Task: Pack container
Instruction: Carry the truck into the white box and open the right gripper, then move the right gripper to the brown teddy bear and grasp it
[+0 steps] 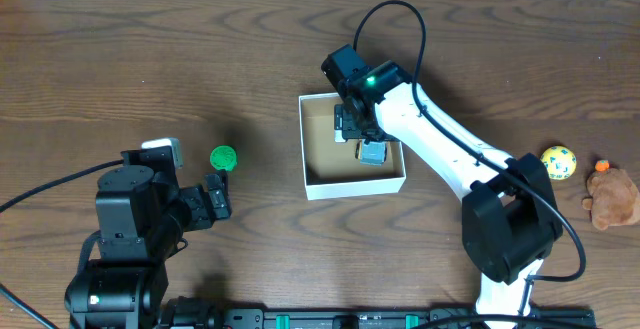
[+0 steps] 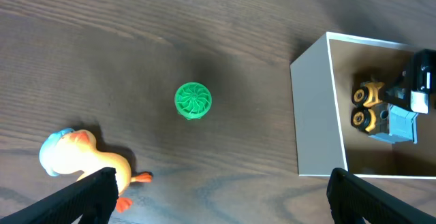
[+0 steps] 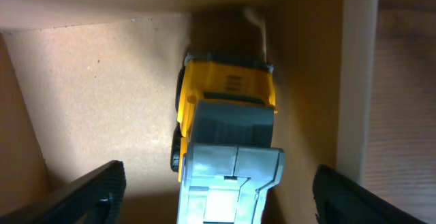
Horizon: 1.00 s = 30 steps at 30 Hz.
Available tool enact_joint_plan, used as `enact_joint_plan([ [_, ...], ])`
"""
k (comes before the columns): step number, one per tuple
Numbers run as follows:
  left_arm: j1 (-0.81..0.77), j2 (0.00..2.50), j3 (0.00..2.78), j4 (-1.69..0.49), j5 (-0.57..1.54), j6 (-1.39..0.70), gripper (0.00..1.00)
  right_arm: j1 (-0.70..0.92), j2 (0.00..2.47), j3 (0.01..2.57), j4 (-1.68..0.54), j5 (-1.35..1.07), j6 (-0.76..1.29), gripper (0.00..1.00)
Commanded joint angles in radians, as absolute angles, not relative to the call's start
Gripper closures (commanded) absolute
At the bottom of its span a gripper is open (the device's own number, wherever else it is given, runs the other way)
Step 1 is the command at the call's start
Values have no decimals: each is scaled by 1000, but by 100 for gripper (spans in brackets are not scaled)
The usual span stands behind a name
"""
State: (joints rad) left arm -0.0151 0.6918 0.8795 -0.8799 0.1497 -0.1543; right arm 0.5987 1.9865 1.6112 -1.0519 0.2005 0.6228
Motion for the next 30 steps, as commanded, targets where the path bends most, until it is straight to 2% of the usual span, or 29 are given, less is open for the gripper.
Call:
enact_joint_plan([
  [1,-17,691,893,-882,137,-159,2,590,1886,1668,-1048,260,577,6],
  [3,-17,691,893,-882,137,-158,2,581,1822,1697,-1048,291,550,1],
  [9,-17,691,893,-882,137,-159,2,444,1580,1721,-1063,355,546,1],
  [17,-17,691,893,-882,137,-159,2,17,1480,1712,-1306,336,583,1],
  [21,-17,691,893,-882,137,-158,2,-199,1501,1658,-1319,299,560,1],
  [24,-17,691,893,-882,137,-158,2,-344,1523,1606,-1258,265,462,1],
  [30,-17,691,893,-882,137,-159,2,-551,1599,1491,-1130,189,101,1],
])
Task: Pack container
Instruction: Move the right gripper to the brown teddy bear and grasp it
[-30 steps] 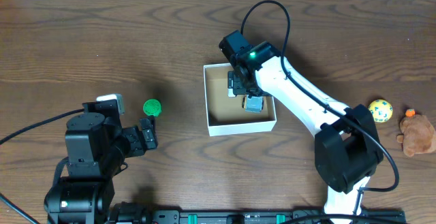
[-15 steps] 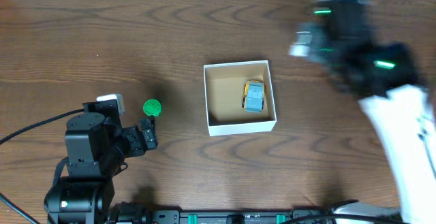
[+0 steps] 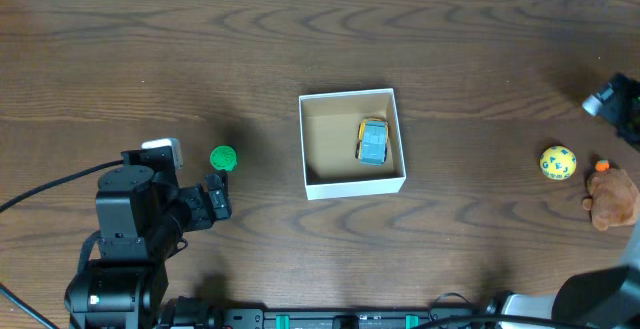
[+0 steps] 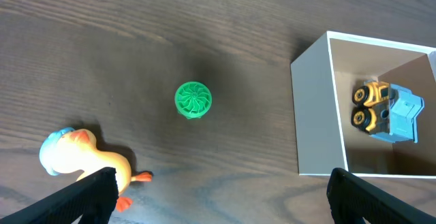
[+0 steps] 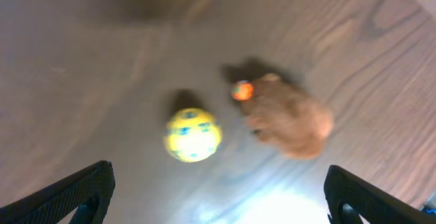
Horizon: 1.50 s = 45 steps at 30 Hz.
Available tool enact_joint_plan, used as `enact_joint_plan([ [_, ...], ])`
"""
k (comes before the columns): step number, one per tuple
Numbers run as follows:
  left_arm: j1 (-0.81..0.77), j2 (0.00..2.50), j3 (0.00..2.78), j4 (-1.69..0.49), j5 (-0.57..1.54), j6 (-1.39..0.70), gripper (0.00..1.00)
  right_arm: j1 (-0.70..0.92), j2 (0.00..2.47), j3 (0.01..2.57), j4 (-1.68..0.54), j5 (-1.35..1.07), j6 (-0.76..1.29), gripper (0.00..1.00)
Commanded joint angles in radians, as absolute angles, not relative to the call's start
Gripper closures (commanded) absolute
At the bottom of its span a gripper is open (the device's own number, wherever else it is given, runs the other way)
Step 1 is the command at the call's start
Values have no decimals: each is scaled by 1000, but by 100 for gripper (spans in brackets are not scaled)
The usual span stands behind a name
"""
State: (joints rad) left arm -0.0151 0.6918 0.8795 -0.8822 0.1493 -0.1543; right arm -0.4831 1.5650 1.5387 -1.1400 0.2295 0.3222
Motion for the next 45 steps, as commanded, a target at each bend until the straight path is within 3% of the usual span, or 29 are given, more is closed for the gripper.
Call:
enact_joint_plan([
  [1,-17,691,893,-882,137,-159,2,-579,1616,1472,-1125,191,65,1],
  [14,-17,691,893,-885,137,-159,2,-756,1680,1201,-925,157,-55,1],
  [25,-17,691,893,-885,137,-159,2,-768,1681,1099,-720,160,-114,2],
  [32,-17,691,893,-886,137,-159,2,-768,1681,1022,-644,154,-113,21],
  [34,-17,691,893,-886,137,-159,2,-768,1681,994,-625,143,-113,31],
  [39,-17,691,893,-886,137,-159,2,-765,1679,990,-619,31,-110,96],
  [45,-17,691,893,-886,137,-159,2,-730,1643,1047,-655,-76,-32,99],
])
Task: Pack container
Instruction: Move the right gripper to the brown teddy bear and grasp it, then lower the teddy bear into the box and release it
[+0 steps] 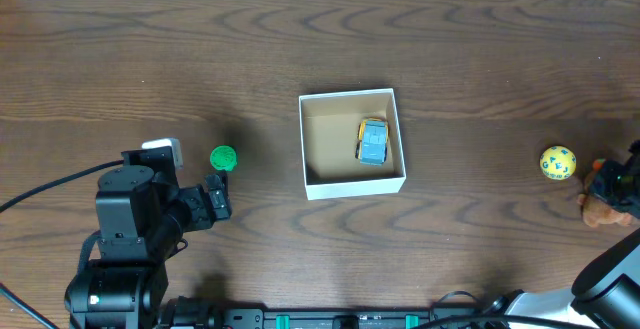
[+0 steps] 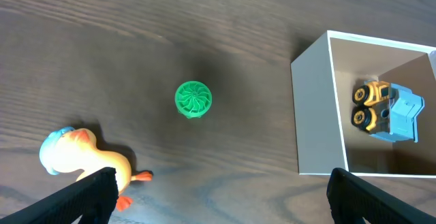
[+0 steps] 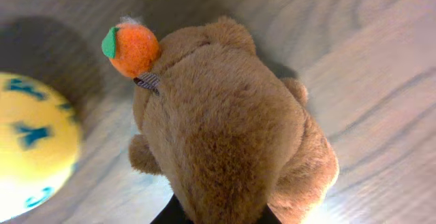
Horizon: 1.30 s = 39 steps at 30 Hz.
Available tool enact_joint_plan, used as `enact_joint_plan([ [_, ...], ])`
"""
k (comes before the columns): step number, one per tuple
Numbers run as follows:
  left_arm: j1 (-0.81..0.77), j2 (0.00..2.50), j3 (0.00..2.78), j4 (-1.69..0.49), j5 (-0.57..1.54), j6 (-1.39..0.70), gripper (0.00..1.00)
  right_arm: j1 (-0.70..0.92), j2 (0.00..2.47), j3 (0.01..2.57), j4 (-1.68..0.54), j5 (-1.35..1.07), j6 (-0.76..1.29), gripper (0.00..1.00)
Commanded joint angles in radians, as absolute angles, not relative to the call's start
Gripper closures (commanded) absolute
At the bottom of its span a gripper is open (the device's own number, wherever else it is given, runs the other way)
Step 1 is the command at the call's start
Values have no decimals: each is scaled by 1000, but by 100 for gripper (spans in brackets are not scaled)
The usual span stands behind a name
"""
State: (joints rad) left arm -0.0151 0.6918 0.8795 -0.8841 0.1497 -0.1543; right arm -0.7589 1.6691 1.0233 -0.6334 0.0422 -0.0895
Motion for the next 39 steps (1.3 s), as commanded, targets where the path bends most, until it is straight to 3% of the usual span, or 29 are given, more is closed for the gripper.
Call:
enact_joint_plan([
  [1,-17,691,893,-886,137,-159,2,-721,1629,1059,-664,-76,-21,99],
  [12,-17,691,893,-886,138,-159,2,-466,1296,1275,-760,-71,102,99],
  [19,-17,691,893,-885,138,-159,2,-136,1151,1288,-774,-71,247,99],
  [31,-17,691,893,-886,138,-159,2,421,1408,1266,-730,52,501,99],
  [39,-17,691,893,-886,138,-159,2,601,1597,1274,-617,98,643,99],
])
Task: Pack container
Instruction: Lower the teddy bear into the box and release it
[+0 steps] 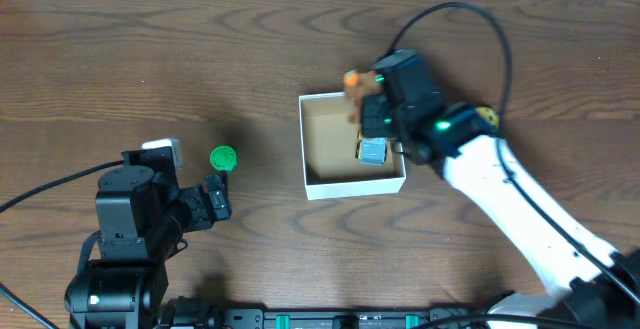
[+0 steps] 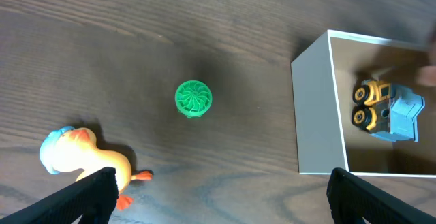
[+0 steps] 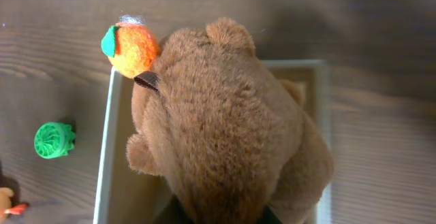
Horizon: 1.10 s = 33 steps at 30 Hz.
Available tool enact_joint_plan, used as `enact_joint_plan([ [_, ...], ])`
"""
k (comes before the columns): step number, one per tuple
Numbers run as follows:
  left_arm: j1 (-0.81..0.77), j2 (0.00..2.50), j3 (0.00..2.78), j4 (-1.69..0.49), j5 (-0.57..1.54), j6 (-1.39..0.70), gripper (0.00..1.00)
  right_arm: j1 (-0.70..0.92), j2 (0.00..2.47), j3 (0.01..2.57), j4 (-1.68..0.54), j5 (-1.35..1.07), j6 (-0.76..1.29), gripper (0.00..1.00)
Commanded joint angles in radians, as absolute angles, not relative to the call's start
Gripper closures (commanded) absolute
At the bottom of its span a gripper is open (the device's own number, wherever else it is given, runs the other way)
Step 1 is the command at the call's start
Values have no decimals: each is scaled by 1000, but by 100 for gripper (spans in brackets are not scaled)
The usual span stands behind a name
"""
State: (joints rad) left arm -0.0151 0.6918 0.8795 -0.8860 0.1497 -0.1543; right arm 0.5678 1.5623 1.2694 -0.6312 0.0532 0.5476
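Observation:
The white open box [image 1: 303, 149] stands mid-table with a blue-and-yellow toy truck [image 1: 372, 151] lying in its right half. My right gripper [image 1: 372, 101] hangs over the box's far right corner, shut on a brown plush bear [image 3: 225, 115] that carries a small orange fruit [image 3: 131, 47]. The bear fills the right wrist view, with the box rim [image 3: 107, 149] beneath it, and it hides the fingers. My left gripper [image 2: 218, 207] is open and low at the table's front left, with nothing between its fingers.
A green ridged disc [image 2: 193, 99] lies left of the box. A yellow rubber duck [image 2: 82, 156] sits by the left gripper's left finger. In the left wrist view the box wall [image 2: 315, 108] and the truck [image 2: 385, 112] show at the right.
My right gripper was down on the bear at the table's far right, beside a yellow ball. Now it holds the bear above the box's far right corner. The left arm has not moved.
My right gripper was first inside the box, open over the toy truck. Then it was at the far right above the ball and bear, the truck left in the box. Then it was shut on the bear, and now holds it over the box.

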Motion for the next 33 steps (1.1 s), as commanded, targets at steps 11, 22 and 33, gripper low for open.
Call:
enact_joint_plan([
  [11,-17,691,893,-894,138,-159,2,717,1785,1274,-619,134,873,99],
  [22,-17,691,893,-901,138,-159,2,720,1848,1274,-559,139,861,96],
  [33,-17,691,893,-902,138,-159,2,826,1848,1275,-540,-4,888,99],
])
